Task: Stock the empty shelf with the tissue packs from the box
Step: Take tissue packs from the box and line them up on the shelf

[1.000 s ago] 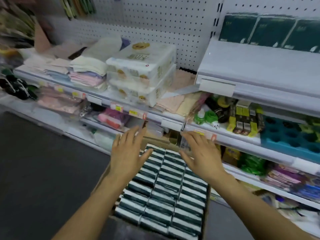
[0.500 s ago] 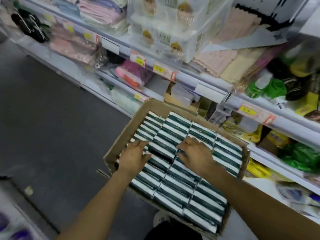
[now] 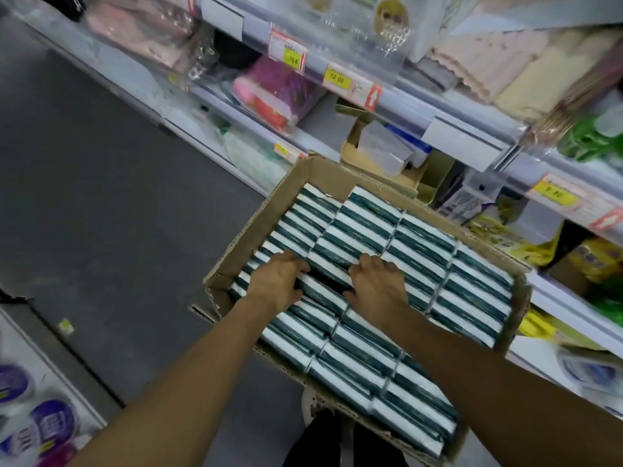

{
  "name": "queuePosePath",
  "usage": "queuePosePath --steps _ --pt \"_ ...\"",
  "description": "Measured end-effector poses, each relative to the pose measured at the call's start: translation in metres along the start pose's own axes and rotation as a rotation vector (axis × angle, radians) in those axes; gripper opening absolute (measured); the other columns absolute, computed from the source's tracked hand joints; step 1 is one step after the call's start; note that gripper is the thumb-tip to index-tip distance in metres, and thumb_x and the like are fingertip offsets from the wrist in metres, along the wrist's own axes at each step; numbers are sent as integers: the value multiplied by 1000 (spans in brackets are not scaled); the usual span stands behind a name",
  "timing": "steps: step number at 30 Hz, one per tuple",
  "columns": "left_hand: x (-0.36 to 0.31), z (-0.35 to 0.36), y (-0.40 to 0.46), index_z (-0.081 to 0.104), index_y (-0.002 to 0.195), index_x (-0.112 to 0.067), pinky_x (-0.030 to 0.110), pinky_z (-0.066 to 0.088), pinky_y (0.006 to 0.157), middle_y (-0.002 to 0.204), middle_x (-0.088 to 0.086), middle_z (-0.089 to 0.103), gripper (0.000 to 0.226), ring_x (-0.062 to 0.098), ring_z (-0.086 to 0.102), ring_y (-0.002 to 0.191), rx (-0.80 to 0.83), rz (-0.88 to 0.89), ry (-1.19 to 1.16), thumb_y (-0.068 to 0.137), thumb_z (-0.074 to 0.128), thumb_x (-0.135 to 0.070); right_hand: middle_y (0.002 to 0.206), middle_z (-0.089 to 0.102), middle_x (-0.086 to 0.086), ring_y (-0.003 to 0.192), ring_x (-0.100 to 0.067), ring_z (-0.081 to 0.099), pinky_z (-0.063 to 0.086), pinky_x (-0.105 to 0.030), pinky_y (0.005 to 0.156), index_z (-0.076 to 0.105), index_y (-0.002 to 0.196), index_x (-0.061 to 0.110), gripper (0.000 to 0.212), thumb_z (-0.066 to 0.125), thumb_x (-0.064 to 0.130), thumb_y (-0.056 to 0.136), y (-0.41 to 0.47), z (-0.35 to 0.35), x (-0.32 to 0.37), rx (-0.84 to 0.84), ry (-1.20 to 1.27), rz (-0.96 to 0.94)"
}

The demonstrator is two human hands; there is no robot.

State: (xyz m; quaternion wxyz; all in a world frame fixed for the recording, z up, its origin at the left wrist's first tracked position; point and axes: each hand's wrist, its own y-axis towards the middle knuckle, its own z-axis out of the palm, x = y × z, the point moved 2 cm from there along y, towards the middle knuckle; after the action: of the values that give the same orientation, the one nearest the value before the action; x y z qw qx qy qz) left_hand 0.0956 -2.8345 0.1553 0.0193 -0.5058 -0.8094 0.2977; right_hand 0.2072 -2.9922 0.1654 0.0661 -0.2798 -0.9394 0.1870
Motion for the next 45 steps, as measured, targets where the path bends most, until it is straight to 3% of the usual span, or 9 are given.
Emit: queuePosePath --steps 7,12,16,19,21,29,34,40,45 --pt "-5 -7 -3 53 131 -25 34 47 83 126 -2 49 40 18 46 122 -64 36 46 93 62 -30 126 46 -4 116 -20 48 43 -32 86 57 123 19 35 53 39 94 1 -7 -2 -20 175 91" --pt "-6 -42 -28 63 115 -21 33 46 89 115 -3 56 32 16 51 111 -170 52 -291 84 70 -25 107 54 0 92 -20 57 50 -33 78 56 109 20 25 64 31 89 -22 -38 -25 -119 665 205" --pt "-18 -74 -55 59 99 -19 36 51 73 92 2 62 20 18 60 81 -223 -70 -590 84 71 -21 74 48 -2 62 -14 45 39 -28 64 51 102 12 18 64 12 91 -50 -68 -50 -214 1184 319" --pt "-32 -98 -68 58 105 -12 40 54 69 93 18 63 23 28 64 81 -295 -153 -849 87 69 -22 84 58 -10 72 -19 53 44 -32 68 55 103 12 16 65 14 91 -80 -91 -72 -331 1320 379" --pt "-49 -115 -79 58 107 -9 30 56 64 100 15 65 25 24 66 87 -384 -164 -971 91 67 -26 96 65 -16 80 -23 59 50 -37 69 58 104 16 13 64 19 93 -106 -106 -88 -396 1384 411" --pt "-149 -160 -108 61 94 -44 38 57 66 96 1 70 19 16 69 76 -406 89 -849 82 63 -58 90 68 -3 57 -8 60 44 -20 44 66 103 14 10 60 17 95 -216 -165 -151 -605 1514 384" --pt "-252 -180 -132 61 106 -18 38 57 80 104 9 69 17 22 68 92 -406 180 -959 94 63 -30 83 69 -5 67 -18 61 50 -27 48 65 109 15 16 62 18 94 -294 -191 -207 -717 1481 324" --pt "-395 -198 -156 63 107 -12 28 56 64 101 13 69 19 24 68 86 -420 378 -975 94 64 -25 62 58 6 59 -15 59 54 -34 56 64 113 11 26 69 9 87 -405 -222 -302 -798 1356 234" --pt "-505 -206 -170 64 106 -12 17 52 59 94 2 70 19 13 68 81 -425 494 -986 95 63 -28 85 67 -16 68 -12 65 50 -23 54 65 113 13 24 67 12 89 -484 -246 -378 -857 1258 232"
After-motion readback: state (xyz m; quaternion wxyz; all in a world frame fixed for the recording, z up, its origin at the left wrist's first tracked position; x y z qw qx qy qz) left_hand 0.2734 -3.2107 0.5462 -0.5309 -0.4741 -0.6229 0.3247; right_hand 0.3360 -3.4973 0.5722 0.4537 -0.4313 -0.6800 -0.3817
